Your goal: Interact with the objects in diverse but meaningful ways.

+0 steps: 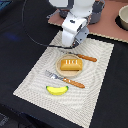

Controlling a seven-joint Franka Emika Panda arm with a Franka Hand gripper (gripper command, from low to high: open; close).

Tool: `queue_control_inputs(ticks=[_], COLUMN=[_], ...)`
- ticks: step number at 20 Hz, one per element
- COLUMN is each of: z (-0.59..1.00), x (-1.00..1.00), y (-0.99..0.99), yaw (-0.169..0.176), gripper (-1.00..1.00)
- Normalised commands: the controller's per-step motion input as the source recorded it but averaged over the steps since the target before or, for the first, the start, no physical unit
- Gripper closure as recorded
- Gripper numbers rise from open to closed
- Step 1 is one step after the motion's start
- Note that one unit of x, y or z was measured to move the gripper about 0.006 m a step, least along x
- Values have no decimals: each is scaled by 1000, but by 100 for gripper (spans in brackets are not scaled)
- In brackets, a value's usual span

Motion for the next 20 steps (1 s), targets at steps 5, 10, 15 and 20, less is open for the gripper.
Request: queue_control_inputs(ticks=[5, 10, 15, 20], z=[-120, -49, -138, -154], x=[10, 22, -11, -41], y=[66, 54, 15, 6], yaw=[6, 0, 0, 7], gripper=[100, 100, 100, 100])
